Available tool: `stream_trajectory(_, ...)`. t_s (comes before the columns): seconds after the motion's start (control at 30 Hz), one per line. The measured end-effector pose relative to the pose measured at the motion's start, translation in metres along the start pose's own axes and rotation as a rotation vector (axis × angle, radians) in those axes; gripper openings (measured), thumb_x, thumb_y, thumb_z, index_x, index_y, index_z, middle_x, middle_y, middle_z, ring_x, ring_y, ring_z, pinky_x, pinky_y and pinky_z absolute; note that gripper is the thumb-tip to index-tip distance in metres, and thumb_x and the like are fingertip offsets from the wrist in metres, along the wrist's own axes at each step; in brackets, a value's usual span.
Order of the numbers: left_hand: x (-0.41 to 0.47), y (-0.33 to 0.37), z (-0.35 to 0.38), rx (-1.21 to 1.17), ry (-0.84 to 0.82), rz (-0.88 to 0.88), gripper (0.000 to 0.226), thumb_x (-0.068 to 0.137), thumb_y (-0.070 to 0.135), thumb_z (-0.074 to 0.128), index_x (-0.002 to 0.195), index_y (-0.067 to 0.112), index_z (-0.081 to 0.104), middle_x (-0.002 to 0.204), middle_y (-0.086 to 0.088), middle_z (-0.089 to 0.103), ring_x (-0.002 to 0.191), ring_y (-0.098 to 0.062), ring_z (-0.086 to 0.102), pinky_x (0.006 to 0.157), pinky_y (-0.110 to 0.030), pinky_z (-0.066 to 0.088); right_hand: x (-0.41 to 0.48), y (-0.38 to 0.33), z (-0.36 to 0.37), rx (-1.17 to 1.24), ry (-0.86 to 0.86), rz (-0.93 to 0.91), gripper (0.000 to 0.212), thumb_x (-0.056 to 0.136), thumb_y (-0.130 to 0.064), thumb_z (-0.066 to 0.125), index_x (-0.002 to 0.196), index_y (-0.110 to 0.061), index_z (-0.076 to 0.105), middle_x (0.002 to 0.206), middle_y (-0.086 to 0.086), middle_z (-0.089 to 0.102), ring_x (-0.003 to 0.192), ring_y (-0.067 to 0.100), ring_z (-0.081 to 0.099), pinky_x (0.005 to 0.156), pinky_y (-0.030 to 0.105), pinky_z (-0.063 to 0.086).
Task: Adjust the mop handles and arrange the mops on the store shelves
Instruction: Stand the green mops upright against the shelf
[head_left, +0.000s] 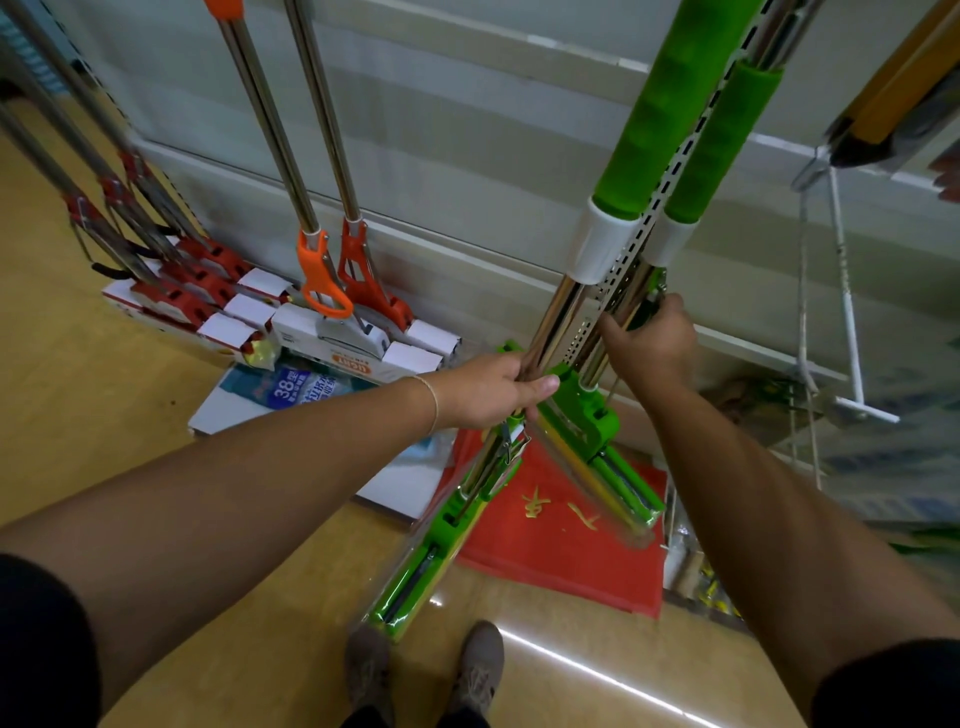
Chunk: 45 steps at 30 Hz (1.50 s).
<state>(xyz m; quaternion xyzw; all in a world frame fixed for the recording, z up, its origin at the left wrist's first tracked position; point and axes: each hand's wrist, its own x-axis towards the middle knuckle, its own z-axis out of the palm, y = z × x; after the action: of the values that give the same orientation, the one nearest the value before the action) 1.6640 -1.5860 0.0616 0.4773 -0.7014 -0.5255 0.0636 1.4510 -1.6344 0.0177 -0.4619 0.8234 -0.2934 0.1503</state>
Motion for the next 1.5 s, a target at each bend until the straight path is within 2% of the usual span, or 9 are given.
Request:
stream_trajectory(0.33,0.002,0.003,-0.001,0.004,0.006,0.005,0.028,0.101,0.044,0.045,0.081,0.030,0.058,0.099,-0.003,0.072,0.102,-0.015,0.063,0.098,-0.038,0.043,-0.001,0.006,-0.004,0.110,-0.024,-0.035,0.058,0.068,-0.062,0.079,0.107,-0.023,0.062,0.097,-0.005,0.070,0.089,0.018,0.065,0.078,0.035,0.055)
stream_trajectory(0.5,0.002,0.000,-0.001,0.004,-0.024,0.011,0.026,0.097,0.052,0.044,0.083,0.034,0.057,0.095,0.000,0.072,0.101,-0.017,0.064,0.101,-0.047,0.044,0.010,0.018,0.000,0.334,-0.323,-0.098,0.037,0.065,-0.040,0.087,0.090,-0.023,0.066,0.089,0.006,0.071,0.076,0.021,0.065,0.070,0.036,0.052)
stream_trajectory(0.6,0.000,-0.001,-0.002,0.020,-0.033,0.008,0.032,0.095,0.054,0.044,0.082,0.029,0.060,0.095,0.000,0.072,0.101,-0.017,0.063,0.102,-0.048,0.043,0.013,0.015,0.003,0.437,-0.449,-0.035,0.044,0.071,-0.015,0.086,0.109,-0.017,0.064,0.095,0.005,0.069,0.079,0.020,0.064,0.064,0.029,0.048)
stream_trajectory(0.67,-0.002,-0.002,-0.004,0.019,-0.037,-0.001,0.030,0.099,0.048,0.044,0.084,0.027,0.060,0.097,-0.002,0.072,0.102,-0.018,0.063,0.103,-0.048,0.042,0.015,0.014,0.004,0.454,-0.510,-0.025,0.046,0.076,-0.013,0.083,0.117,-0.013,0.062,0.103,-0.001,0.069,0.080,0.013,0.065,0.060,0.025,0.048)
stream_trajectory(0.83,-0.008,0.001,-0.009,0.007,-0.013,-0.009,0.030,0.102,0.040,0.044,0.084,0.023,0.060,0.104,-0.007,0.070,0.106,-0.019,0.061,0.100,-0.038,0.042,0.014,0.018,0.006,0.432,-0.441,-0.051,0.046,0.078,-0.030,0.083,0.113,-0.010,0.060,0.100,0.006,0.070,0.077,0.015,0.063,0.065,0.029,0.049)
stream_trajectory(0.93,-0.012,0.002,-0.011,0.009,0.006,0.002,0.031,0.103,0.039,0.043,0.079,0.026,0.059,0.106,-0.007,0.069,0.105,-0.018,0.061,0.085,-0.025,0.042,0.007,0.018,0.009,0.375,-0.309,-0.074,0.052,0.080,-0.036,0.080,0.119,-0.012,0.057,0.107,0.008,0.067,0.093,0.022,0.064,0.082,0.037,0.054)
stream_trajectory(1.13,-0.017,0.001,-0.013,0.017,0.022,-0.003,0.033,0.103,0.039,0.043,0.078,0.025,0.060,0.102,-0.004,0.069,0.097,-0.012,0.059,0.075,-0.014,0.036,-0.011,0.010,0.012,0.358,-0.194,-0.094,0.042,0.084,-0.035,0.076,0.114,-0.017,0.053,0.106,0.001,0.062,0.098,0.019,0.059,0.083,0.029,0.044)
stream_trajectory(1.33,-0.022,-0.003,-0.016,0.031,0.020,-0.014,0.039,0.102,0.040,0.044,0.087,0.013,0.066,0.101,-0.005,0.071,0.101,-0.016,0.061,0.084,-0.029,0.040,-0.007,0.015,-0.002,0.271,-0.495,-0.150,0.062,0.076,-0.013,0.076,0.122,-0.026,0.037,0.106,0.014,0.063,0.092,0.033,0.066,0.078,0.051,0.057)
stream_trajectory(1.5,-0.024,-0.006,-0.021,0.057,0.025,-0.024,0.045,0.102,0.042,0.044,0.093,0.006,0.069,0.102,-0.005,0.070,0.104,-0.019,0.061,0.094,-0.033,0.041,-0.007,0.010,-0.021,0.114,-0.739,-0.270,0.088,0.079,0.009,0.072,0.147,-0.014,0.020,0.118,0.018,0.056,0.100,0.028,0.059,0.081,0.041,0.054)
